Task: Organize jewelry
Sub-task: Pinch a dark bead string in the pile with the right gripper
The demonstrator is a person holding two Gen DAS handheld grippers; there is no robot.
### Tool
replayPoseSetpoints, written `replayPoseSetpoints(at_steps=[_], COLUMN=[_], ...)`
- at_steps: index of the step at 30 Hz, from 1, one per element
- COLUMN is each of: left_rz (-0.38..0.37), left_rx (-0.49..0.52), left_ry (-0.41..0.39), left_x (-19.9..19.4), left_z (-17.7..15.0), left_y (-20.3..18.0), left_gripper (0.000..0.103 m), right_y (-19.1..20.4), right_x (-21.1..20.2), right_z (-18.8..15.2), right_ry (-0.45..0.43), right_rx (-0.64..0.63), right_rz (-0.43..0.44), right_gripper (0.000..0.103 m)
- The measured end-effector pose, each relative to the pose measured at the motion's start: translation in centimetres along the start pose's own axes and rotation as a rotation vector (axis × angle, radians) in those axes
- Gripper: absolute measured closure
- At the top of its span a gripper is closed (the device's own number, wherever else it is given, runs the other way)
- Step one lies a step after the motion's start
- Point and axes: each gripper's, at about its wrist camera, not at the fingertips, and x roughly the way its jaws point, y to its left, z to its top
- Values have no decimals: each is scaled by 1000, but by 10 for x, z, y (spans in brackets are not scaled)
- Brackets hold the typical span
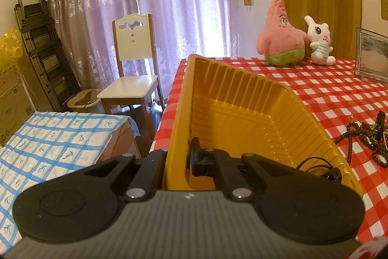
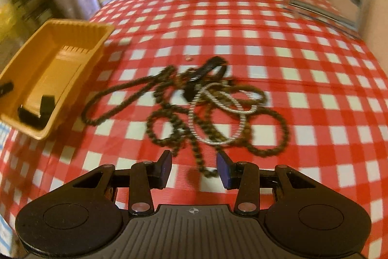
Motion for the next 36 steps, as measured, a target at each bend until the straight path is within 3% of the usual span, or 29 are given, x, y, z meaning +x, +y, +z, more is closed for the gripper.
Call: replayPoseSetpoints(at_steps=[5,13,15,16,19,25,33,36], left_rz=[3,3,2,2,2,3,1,-1], left_rx=[0,2,3,4,3,3,7,10], left_ry=[3,3,3,3,4,3,4,3], left_x=[-1,-1,-1,-1,0,-1,1,1], left_z=[1,1,1,1,2,2,2,2], left_y=[-1,-1,-1,-1,-3,-2,-5,-5], left_gripper=[99,99,99,99,99,99,99,99], right_y=[9,13,17,18,24,25,15,11], right_x=[20,41,43,42,40,26,-6,-19], right_z=[4,16,18,18,16,-1,-38,-37], right_ry=[28,-2,-13,-22,-33,2,121,82], right_rx=[1,29,6,-3,-47,-93,-163,-143], right_rz=[47,12,1,15,2,41,144,121], right_gripper=[61,61,71,83,99,99,99,98])
